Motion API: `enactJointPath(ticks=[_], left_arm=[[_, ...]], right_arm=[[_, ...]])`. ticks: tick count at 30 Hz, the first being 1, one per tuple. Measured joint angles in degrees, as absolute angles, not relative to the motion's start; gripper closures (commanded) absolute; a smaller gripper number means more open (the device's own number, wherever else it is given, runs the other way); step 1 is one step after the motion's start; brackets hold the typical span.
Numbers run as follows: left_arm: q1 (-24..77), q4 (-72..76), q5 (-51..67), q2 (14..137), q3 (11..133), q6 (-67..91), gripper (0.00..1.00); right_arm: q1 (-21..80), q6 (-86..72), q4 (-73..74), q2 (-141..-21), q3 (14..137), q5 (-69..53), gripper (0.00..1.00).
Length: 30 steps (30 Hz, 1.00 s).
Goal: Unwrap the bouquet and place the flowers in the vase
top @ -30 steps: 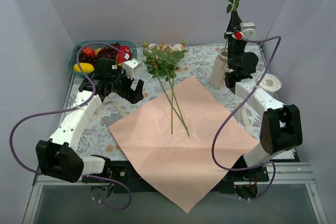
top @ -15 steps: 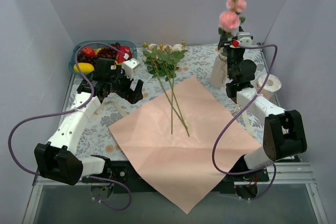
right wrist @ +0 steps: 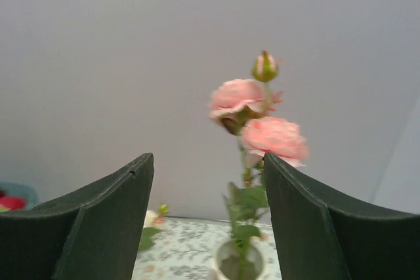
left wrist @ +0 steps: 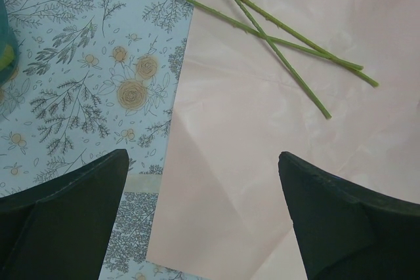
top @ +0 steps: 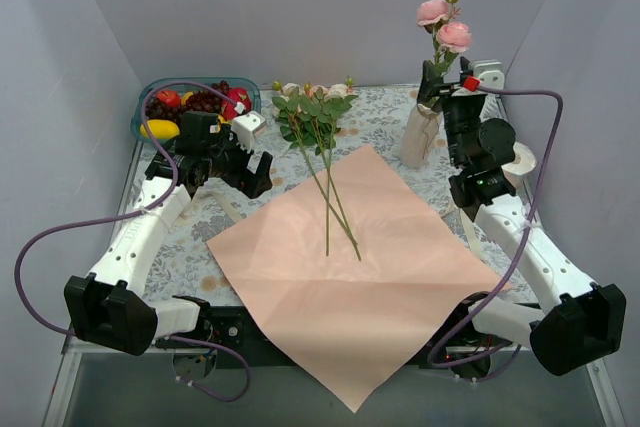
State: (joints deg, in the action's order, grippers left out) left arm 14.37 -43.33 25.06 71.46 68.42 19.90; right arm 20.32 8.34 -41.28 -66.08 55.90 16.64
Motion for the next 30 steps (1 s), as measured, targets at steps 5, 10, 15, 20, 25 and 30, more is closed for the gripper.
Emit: enactJointPath(ticks=[5,10,15,20,25,30], left_arm=[[14.37,-43.31,24.93,71.37,68.42,20.36,0.02],[14.37,-43.29,24.84,71.35,68.45,20.99,0.02],[14.37,-43.29,24.75,71.11,68.45,21.41,0.02],[14.37,-43.29,24.64,70.13,68.45,21.41,0.02],[14.37,-43.29,24.64,69.21,68.45,21.21,0.02],[14.35,-43.31,24.64,68.97,68.45,20.78,0.02]], right_arm=[[31.18,8.97,-29.56,-65.3,60.38,14.9,0.27],[36.56,5.48,-17.52,-73.1,67.07,10.55,0.28],[36.51,-0.14,-2.94,-92.09,79.0,8.91,0.37],[36.77,-4.05,3.42,-107.44,81.78,8.75,0.41],[36.91,-6.7,7.18,-116.6,86.89,9.1,0.41],[36.95,-8.08,5.58,-119.77,91.39,10.81,0.41]])
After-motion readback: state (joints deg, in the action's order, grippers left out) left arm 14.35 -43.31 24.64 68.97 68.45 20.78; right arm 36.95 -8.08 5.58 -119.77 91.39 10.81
